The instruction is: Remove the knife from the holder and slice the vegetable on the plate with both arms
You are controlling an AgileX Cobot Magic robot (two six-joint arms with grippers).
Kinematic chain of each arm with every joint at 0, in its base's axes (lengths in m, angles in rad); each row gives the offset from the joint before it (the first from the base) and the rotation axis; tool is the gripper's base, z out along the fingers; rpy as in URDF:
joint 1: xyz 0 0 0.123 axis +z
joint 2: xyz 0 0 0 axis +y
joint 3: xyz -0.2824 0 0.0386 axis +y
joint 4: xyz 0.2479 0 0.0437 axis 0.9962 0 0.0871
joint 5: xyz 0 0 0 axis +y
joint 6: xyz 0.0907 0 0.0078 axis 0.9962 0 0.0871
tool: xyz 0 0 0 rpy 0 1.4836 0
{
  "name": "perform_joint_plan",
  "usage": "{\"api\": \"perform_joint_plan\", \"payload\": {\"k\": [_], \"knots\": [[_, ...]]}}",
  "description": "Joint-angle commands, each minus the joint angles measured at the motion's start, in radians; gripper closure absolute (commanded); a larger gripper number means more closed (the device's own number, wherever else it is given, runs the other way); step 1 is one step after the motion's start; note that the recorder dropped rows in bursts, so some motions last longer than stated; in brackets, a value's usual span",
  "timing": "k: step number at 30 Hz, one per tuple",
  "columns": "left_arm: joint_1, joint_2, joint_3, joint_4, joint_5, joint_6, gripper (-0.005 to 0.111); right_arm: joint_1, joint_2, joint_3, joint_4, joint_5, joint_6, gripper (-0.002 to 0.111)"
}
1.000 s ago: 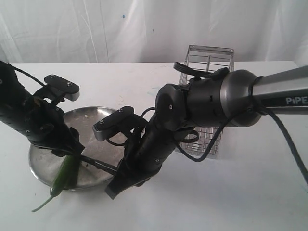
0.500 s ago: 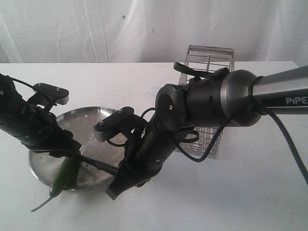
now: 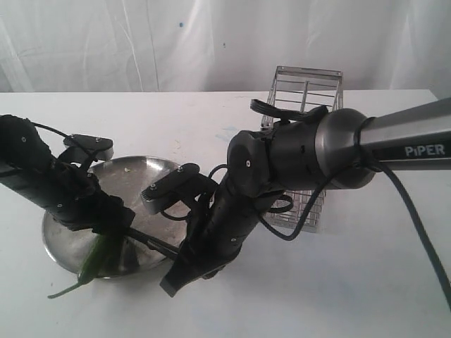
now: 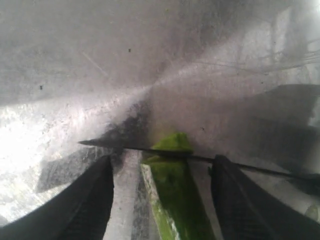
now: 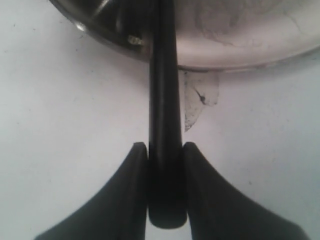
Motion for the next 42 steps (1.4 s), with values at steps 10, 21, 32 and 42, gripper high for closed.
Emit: {"api": "perform_joint_plan", "payload": {"k": [10, 21, 32, 42], "knots": [[-0.001, -0.083, -0.01, 0.05, 0.234, 0.015, 0.046, 0.001, -0.021, -0.008, -0.102, 0.051, 0.063, 0.108], [-0.001, -0.032, 0.051, 0.083, 0.167, -0.029, 0.046, 0.001, -0.021, -0.008, -0.102, 0.1, 0.074, 0.108], [-0.001, -0.03, 0.051, 0.243, 0.113, -0.231, 0.056, 0.001, -0.021, -0.008, -0.102, 0.127, 0.082, 0.108], [-0.001, -0.03, 0.051, 0.228, 0.104, -0.305, 0.063, 0.025, -0.021, -0.014, -0.103, 0.129, 0.108, 0.108]]}}
